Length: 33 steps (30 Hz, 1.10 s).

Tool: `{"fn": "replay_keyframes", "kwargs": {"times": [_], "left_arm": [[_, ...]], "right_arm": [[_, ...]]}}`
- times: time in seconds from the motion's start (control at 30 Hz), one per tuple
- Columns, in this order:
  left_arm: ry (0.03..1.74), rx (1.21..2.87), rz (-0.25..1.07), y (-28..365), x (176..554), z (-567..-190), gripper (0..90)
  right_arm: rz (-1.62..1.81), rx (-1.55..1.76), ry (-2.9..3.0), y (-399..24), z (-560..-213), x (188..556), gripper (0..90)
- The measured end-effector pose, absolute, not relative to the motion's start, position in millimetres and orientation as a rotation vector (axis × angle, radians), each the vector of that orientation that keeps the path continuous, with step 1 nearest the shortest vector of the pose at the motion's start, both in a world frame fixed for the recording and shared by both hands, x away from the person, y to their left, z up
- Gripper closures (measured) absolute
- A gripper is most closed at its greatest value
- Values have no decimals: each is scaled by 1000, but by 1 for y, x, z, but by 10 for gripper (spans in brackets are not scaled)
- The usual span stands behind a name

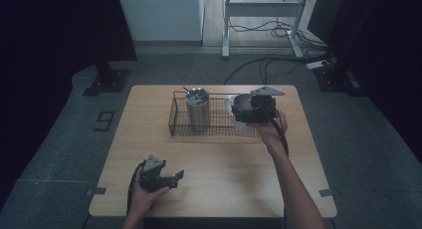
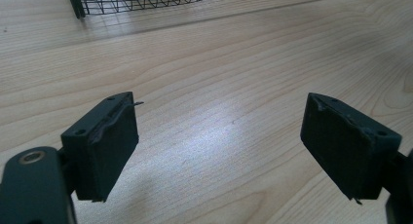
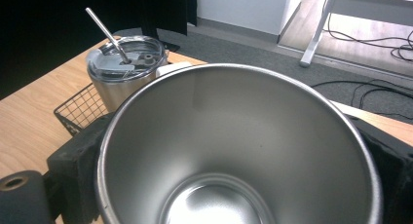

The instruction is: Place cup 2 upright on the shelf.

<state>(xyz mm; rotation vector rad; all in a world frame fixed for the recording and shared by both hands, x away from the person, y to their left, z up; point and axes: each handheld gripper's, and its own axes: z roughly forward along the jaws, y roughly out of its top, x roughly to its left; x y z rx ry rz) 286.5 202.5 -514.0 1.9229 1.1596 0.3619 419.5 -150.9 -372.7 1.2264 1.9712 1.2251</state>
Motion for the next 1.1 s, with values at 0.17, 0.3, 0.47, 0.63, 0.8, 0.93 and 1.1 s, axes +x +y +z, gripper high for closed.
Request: {"fn": "replay_keyframes", "kwargs": {"times": [0.17, 0.3, 0.47, 0.63, 0.8, 0.93, 1.1], "left_arm": [[1159, 1923, 363, 203, 286, -514, 140], [1158, 1923, 363, 202, 287, -514, 140], [1155, 1925, 361, 202, 286, -514, 141], [1156, 1920, 362, 202, 286, -514, 142], [1153, 1926, 362, 202, 286, -514, 142], [1154, 1929, 360, 201, 287, -515, 142], [1151, 1930, 362, 201, 286, -514, 142]], "right_arm": [[1218, 1233, 1965, -152, -372, 424, 58], [1217, 1242, 1957, -153, -373, 429, 58], [1211, 1256, 1953, -154, -375, 434, 58], [1211, 1259, 1953, -154, -376, 438, 58], [1203, 1275, 1949, -154, -378, 443, 58], [1196, 1282, 1950, -155, -380, 447, 58], [1190, 1292, 1951, -154, -381, 451, 58]]}}
